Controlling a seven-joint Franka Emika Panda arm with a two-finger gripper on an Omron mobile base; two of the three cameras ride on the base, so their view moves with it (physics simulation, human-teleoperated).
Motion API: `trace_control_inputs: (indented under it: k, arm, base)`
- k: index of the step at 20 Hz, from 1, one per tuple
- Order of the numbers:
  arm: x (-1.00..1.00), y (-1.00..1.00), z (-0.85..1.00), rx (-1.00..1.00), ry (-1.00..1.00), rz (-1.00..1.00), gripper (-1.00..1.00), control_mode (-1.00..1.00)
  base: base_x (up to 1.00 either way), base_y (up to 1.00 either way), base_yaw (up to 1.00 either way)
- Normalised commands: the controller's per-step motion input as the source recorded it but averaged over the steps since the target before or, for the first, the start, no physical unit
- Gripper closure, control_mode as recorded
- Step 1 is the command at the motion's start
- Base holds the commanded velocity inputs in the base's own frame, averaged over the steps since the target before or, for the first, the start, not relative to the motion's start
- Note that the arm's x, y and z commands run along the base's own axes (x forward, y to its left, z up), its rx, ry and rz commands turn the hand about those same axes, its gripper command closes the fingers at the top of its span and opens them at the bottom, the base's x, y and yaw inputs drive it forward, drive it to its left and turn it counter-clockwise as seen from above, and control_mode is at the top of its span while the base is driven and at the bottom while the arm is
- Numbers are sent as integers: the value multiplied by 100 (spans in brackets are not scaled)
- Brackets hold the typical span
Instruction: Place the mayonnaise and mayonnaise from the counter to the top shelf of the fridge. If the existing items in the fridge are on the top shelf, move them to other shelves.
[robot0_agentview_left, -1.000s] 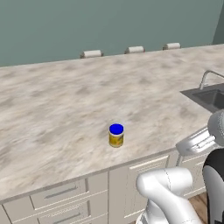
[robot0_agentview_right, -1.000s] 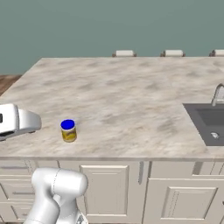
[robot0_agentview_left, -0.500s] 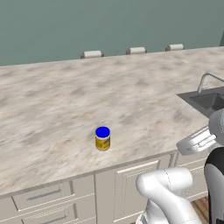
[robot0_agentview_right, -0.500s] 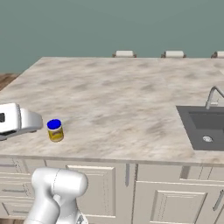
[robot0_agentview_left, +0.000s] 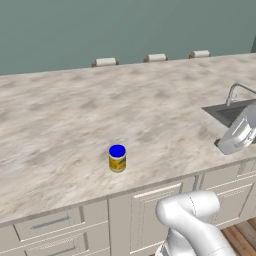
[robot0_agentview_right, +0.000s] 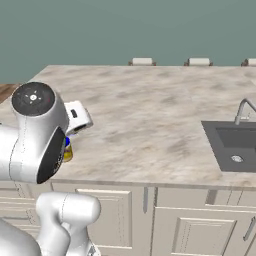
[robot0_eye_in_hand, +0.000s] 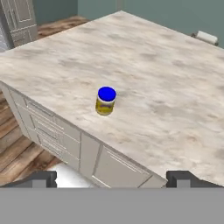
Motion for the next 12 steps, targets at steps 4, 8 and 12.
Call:
trace_control_inputs:
  k: [4,8,12]
  arm:
    - [82,-10,-38,15,0,46,-100,-100]
    - [65,-6,-55,24,-6,45,-100,-100]
    - [18,20,-49,17,-9,34,-100,-100]
  base:
    - [0,0,0]
    - [0,0,0]
    - [0,0,0]
